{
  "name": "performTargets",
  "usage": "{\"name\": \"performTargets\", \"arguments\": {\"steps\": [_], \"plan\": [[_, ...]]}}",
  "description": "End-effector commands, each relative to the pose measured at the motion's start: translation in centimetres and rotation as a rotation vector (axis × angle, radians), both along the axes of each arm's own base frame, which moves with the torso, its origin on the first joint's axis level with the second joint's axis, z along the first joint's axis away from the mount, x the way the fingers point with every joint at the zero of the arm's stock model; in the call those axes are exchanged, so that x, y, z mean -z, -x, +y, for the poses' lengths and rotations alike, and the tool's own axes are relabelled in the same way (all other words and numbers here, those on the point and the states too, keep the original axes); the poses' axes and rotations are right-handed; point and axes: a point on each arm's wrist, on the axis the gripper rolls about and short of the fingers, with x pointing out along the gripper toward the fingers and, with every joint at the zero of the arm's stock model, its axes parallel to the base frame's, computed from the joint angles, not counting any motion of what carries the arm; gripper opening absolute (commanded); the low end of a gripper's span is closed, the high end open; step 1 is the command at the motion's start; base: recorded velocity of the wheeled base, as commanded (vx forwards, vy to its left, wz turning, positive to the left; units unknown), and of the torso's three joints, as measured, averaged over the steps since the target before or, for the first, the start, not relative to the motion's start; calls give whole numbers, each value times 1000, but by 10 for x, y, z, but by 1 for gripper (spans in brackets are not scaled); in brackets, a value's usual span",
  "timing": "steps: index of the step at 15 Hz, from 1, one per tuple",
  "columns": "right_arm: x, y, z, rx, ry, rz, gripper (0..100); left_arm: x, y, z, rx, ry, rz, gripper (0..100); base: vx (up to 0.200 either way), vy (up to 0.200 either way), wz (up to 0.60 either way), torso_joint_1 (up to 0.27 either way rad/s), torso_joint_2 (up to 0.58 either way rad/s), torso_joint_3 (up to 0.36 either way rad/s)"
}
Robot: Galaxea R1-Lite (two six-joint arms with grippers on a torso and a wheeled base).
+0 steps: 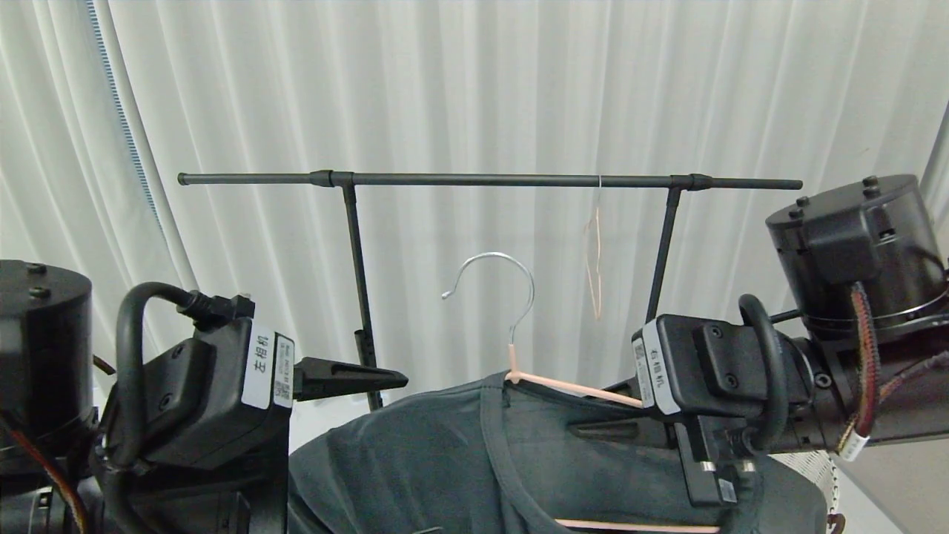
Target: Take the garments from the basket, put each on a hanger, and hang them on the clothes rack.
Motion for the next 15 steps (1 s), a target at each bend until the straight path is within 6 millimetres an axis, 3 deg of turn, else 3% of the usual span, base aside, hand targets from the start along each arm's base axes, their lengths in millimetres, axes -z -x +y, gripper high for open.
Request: {"name": "performTargets", "arguments": {"steps": [1,4,6,9,15], "plan": [[-7,-4,-13,25,-9,-58,0,1,0,1,-5,-2,3,100,0,0,0,0,0,0],[-13,-13,-29,43,-3,-147,0,6,-15,21,-146,-13,21,100,0,0,0,0,0,0],[-14,-14,-36,69,-5,-151,0,14,-13,36,-221,-21,35,100,0,0,0,0,0,0],[-17,-16,-39,50,-35,-165,0,39,-14,58,-352,-61,119,100,0,0,0,0,0,0],[-23,-14,-38,19,-83,-219,0,73,-63,56,-413,-113,244,100,0,0,0,0,0,0]]}}
